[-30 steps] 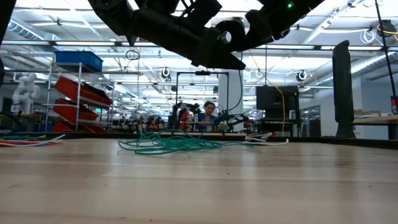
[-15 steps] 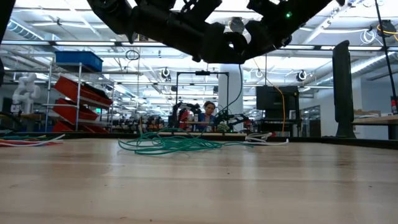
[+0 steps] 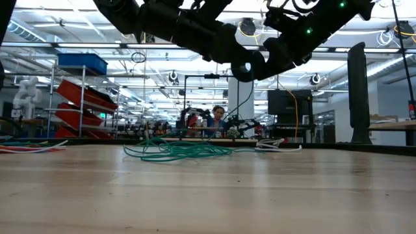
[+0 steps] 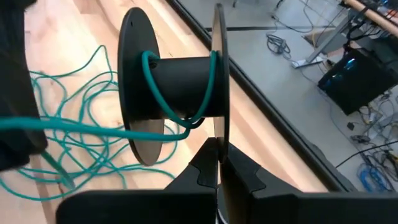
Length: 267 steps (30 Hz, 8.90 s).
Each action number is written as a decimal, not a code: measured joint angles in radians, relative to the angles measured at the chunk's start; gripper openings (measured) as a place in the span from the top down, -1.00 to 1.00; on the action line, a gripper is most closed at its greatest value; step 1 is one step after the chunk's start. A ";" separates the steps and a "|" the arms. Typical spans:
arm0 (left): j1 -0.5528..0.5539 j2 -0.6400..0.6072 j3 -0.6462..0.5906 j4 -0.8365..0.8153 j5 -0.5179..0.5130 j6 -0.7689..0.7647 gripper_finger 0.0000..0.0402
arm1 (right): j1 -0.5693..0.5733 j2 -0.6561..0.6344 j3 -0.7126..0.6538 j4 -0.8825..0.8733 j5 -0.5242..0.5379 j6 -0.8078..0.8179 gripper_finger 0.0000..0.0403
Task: Coil cords
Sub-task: Coil the green wire onto the spool
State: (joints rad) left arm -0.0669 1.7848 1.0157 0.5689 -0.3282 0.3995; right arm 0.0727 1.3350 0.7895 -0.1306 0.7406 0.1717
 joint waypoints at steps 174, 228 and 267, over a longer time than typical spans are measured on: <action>0.185 -0.167 -0.385 0.158 0.007 -0.287 0.99 | -0.137 -0.068 -0.004 0.372 -0.014 -0.327 1.00; 0.175 0.169 0.108 -0.017 0.265 -0.149 1.00 | -0.143 -0.068 -0.004 0.027 -0.036 -0.164 1.00; 0.249 0.159 0.022 -0.132 0.255 -0.184 1.00 | -0.103 -0.068 -0.004 0.160 -0.071 -0.162 1.00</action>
State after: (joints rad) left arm 0.1819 1.9438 1.0374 0.4366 -0.0733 0.2157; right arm -0.0306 1.2675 0.7853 0.0292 0.6693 0.0101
